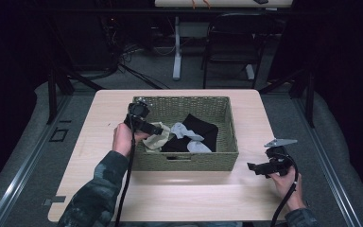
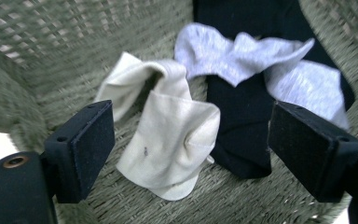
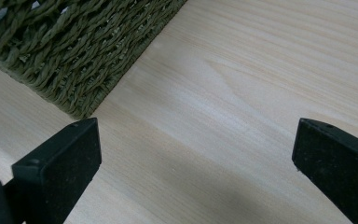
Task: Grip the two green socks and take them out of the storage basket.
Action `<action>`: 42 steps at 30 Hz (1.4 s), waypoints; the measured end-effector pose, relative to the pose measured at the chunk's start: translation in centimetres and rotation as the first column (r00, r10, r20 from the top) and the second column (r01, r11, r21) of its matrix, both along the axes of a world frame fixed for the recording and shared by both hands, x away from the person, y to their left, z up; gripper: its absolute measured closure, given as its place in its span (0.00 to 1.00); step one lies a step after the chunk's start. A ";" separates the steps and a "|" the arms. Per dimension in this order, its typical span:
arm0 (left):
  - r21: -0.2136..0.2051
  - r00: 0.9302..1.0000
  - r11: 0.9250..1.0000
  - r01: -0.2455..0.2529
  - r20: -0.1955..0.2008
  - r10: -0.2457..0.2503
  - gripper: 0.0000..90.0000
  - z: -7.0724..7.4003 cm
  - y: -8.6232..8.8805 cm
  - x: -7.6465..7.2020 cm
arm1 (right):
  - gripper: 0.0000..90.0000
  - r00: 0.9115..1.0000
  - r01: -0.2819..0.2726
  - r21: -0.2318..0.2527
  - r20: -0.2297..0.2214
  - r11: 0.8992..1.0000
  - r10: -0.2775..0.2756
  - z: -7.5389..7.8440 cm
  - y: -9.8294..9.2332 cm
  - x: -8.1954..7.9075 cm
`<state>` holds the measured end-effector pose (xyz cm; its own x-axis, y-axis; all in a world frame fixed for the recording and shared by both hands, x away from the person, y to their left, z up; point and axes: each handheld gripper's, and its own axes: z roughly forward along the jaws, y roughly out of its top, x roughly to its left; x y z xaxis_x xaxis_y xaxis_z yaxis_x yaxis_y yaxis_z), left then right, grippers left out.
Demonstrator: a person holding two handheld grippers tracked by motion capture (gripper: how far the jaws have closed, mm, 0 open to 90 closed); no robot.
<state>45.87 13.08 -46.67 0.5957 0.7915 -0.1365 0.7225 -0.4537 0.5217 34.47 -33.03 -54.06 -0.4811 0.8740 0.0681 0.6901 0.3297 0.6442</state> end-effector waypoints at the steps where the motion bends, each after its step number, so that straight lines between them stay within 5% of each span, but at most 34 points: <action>1: 0.004 1.000 1.000 0.003 -0.007 -0.003 0.24 -0.2 -0.2 0.1 | 0.01 1.000 0.000 0.002 0.000 1.000 0.000 0.0 0.0 0.0; 17: 0.087 0.988 0.996 0.009 -0.151 0.004 0.60 -3.5 -1.4 2.5 | 0.01 1.000 -0.004 0.006 0.010 1.000 0.003 0.0 0.0 0.0; 24: 0.117 0.985 0.992 0.046 -0.172 -0.025 0.91 -3.6 -1.7 2.6 | 0.01 1.000 -0.004 0.002 0.012 1.000 0.004 0.2 0.0 -0.2; 32: 0.099 0.988 0.991 0.086 -0.138 -0.072 0.97 -1.8 -1.1 2.0 | 0.01 1.000 -0.002 0.002 0.015 1.000 0.002 0.3 -0.2 -0.2; 42: 0.074 0.979 0.983 0.165 -0.135 -0.154 0.97 1.9 -0.5 1.0 | 0.01 1.000 -0.002 0.007 0.015 1.000 0.002 0.3 -0.1 -0.2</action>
